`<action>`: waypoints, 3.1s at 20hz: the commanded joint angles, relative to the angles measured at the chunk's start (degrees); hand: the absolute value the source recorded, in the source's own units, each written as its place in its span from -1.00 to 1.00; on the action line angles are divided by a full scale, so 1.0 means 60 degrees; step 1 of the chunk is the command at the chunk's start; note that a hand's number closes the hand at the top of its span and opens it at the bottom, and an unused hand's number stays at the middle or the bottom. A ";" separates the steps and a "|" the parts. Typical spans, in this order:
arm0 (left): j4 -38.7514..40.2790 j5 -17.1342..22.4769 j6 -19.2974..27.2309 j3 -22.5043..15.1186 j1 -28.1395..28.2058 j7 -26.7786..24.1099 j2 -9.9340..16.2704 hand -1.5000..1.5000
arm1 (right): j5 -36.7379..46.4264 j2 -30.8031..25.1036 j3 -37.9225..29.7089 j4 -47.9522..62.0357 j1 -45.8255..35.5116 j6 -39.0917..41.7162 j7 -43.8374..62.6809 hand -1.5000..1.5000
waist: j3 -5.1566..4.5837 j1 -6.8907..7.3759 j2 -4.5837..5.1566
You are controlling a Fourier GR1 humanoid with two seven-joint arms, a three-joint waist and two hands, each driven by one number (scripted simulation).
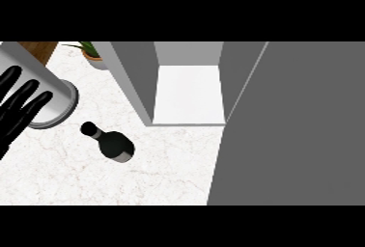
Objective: Pick up the wine, place it into the cabinet and close the cabinet
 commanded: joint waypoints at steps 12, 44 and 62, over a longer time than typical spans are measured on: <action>0.0728 -0.0658 -0.0321 -0.0003 0.0055 0.0071 -0.0031 -1.00 | 0.1607 -0.0725 0.0827 -0.1541 -0.0989 -0.1188 0.1817 -1.00 | -0.0009 -0.0082 -0.0006; 0.6866 -0.4926 -0.2838 0.0032 0.0687 -0.5818 -0.1053 -1.00 | 0.1950 -0.2302 0.1689 -0.1913 -0.1870 -0.3015 0.2503 -1.00 | -0.0026 -0.0183 0.0002; 1.0760 -0.6846 -0.2717 -0.0041 -0.0279 -0.8401 -0.1011 -1.00 | 0.2508 -0.2675 0.2524 -0.1608 -0.2218 -0.4034 0.2481 -1.00 | -0.0022 -0.0195 -0.0002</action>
